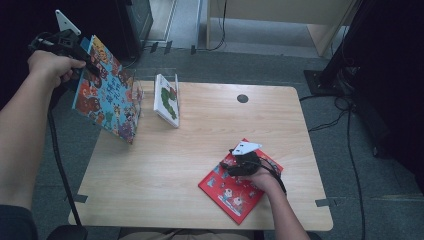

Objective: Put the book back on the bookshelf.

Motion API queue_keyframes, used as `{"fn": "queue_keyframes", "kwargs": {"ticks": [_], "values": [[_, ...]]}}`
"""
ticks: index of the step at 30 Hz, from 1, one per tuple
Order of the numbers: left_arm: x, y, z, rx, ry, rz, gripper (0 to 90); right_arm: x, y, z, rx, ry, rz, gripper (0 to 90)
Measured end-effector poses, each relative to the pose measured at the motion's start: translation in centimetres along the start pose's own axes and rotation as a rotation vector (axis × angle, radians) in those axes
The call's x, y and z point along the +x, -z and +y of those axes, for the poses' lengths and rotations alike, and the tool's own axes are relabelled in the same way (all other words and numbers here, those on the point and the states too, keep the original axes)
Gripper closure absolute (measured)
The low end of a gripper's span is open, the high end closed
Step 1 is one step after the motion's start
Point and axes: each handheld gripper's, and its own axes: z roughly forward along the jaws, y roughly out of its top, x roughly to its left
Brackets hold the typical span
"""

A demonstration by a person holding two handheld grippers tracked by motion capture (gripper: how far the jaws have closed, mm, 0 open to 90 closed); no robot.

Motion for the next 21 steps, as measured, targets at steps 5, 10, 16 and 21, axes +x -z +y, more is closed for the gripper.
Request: {"fn": "queue_keyframes", "kwargs": {"ticks": [5,10,16,21], "values": [[0.5,-0.8,0.8,-0.005,0.003,-0.005,80.3,0.2,0.1,-0.1,-0.004,0.011,-0.014,35.1],[0.8,-1.9,1.3,0.001,0.004,-0.001,80.2,0.3,0.2,-0.1,-0.007,0.013,-0.022,36.0],[0.5,-2.6,1.4,-0.01,-0.006,0.008,79.5,0.2,0.2,-0.1,-0.005,0.003,-0.015,36.1],[0.2,-2.5,1.5,-0.026,-0.007,-0.007,77.0,0.1,0.1,-0.1,-0.004,-0.002,-0.012,36.0]]}}
